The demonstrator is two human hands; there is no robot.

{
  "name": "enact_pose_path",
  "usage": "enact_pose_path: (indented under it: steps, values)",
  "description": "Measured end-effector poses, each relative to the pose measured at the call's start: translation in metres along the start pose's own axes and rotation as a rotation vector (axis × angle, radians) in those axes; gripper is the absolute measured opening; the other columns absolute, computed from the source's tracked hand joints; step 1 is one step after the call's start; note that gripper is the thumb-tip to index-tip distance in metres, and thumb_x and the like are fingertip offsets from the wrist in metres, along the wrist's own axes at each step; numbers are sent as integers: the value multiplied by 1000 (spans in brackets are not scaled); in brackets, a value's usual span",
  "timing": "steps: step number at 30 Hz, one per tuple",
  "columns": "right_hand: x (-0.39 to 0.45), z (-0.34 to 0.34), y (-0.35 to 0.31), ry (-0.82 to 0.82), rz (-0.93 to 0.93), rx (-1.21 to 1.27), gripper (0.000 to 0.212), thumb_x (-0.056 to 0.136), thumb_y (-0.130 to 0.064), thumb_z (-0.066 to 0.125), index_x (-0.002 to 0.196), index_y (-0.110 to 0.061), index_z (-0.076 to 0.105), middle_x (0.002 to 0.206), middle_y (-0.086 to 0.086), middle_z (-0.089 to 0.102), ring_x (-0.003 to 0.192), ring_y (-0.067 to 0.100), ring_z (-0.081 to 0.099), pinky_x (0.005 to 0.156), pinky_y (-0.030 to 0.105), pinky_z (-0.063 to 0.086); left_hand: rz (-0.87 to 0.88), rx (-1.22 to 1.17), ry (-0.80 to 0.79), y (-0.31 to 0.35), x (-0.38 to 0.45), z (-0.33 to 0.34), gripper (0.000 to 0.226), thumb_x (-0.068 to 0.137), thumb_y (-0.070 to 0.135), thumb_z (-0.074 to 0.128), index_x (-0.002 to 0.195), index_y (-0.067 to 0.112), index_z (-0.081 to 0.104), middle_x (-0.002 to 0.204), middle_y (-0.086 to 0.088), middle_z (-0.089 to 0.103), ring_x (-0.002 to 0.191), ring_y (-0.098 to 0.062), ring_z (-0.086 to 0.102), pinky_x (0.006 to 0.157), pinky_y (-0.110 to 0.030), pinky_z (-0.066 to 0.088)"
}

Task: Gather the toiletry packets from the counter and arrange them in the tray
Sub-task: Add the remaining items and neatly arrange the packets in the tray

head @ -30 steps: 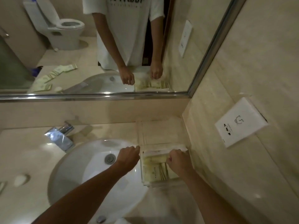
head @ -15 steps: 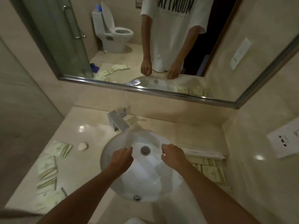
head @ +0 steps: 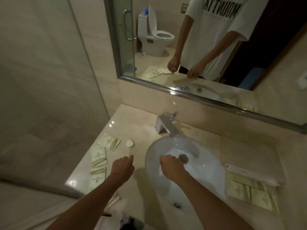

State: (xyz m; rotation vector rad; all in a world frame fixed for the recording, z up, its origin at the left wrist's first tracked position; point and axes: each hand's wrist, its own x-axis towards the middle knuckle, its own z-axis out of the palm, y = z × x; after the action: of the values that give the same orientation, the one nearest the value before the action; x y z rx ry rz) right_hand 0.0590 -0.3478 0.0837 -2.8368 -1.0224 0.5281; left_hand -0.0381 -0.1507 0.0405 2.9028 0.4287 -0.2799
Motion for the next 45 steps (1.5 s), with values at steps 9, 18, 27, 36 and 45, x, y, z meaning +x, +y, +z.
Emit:
enact_pose_path:
  steps: [9,18,27,36,45]
  values:
    - [32,30,-72,-60,-52,14,14,91,-12,42,96,-12,55,99,12,61,89,31,60,72,35,44,-224,-43,-199,-94,-30,11,52,86,33,62,130,18,38,128,-4,50,114,-23,52,86,-37,49]
    - [54,55,-125,-151,-189,-2,12,91,-19,47,101,-12,49,106,13,55,96,34,56,73,38,39,-149,28,-278,-141,-42,34,76,81,26,67,143,26,22,150,-8,26,124,-24,41,95,-36,46]
    - [48,94,-173,-264,-382,-14,73,71,-41,75,130,-18,38,130,7,40,118,27,38,90,45,44,-142,-3,-220,-143,-42,35,77,82,22,65,144,17,19,151,-10,22,124,-26,39,91,-36,48]
    - [52,117,-194,-231,-315,-10,84,63,-32,82,131,-16,34,126,9,40,112,29,41,92,45,42,-168,-44,-76,-156,-46,44,76,64,24,81,128,20,39,129,-5,38,108,-20,45,76,-31,51]
    - [47,112,-184,-336,-136,119,85,71,-22,78,137,-16,24,126,13,47,113,32,47,88,41,41,-154,-56,-27,-162,-45,44,61,64,34,79,115,18,51,112,-2,63,97,-21,52,83,-34,43]
